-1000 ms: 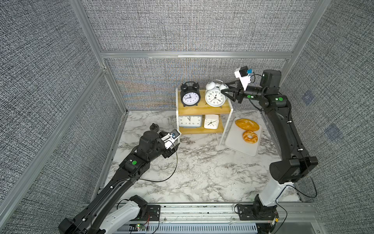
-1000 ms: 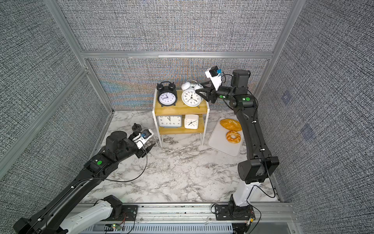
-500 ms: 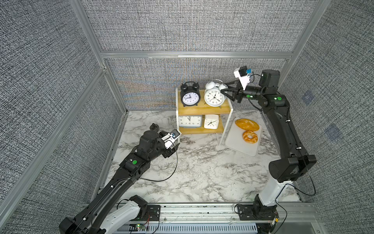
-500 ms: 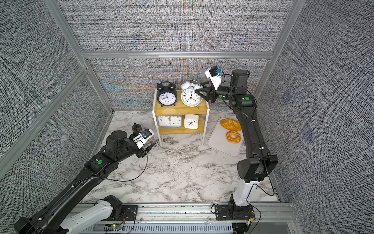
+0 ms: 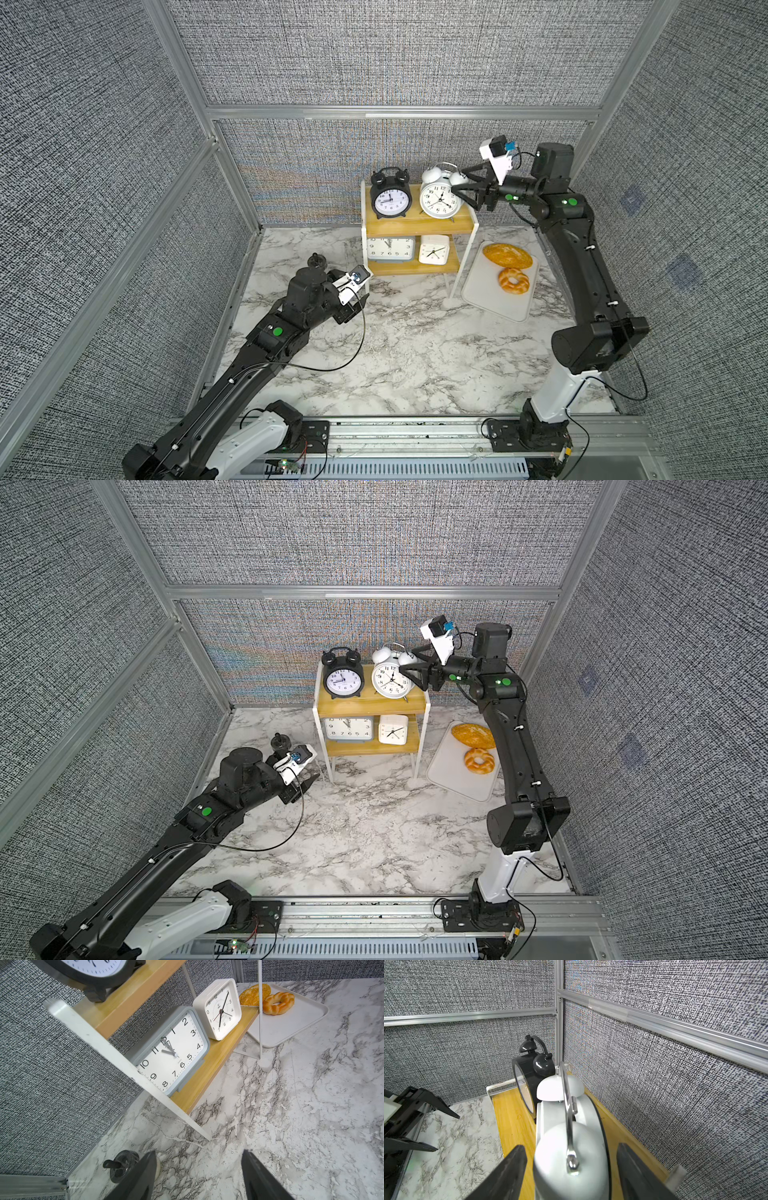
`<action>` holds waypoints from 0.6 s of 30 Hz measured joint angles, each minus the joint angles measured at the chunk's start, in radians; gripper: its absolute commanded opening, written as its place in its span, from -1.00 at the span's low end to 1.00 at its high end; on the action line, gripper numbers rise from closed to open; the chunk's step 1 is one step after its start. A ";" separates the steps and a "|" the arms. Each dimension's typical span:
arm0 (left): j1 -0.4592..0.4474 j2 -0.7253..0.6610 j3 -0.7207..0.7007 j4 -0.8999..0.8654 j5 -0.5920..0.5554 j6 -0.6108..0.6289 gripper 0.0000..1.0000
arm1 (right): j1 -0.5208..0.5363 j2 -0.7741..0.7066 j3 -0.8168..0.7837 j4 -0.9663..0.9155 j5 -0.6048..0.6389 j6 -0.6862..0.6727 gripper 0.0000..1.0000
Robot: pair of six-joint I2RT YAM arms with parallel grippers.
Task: Place the alarm clocks on the shelf by style
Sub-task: Place the alarm on the shelf.
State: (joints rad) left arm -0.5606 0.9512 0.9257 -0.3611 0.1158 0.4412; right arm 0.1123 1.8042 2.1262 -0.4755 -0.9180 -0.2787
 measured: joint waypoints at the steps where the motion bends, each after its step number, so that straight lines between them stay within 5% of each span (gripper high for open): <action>1: 0.000 0.000 0.000 0.000 0.000 0.000 0.41 | 0.000 0.000 -0.001 0.001 0.006 0.000 0.66; 18: 0.005 0.002 0.002 -0.002 0.012 0.000 0.40 | 0.000 -0.154 -0.222 0.105 0.117 0.000 0.91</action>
State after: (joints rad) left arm -0.5560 0.9535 0.9276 -0.3630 0.1280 0.4416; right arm 0.1127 1.6501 1.9045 -0.3706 -0.8013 -0.2783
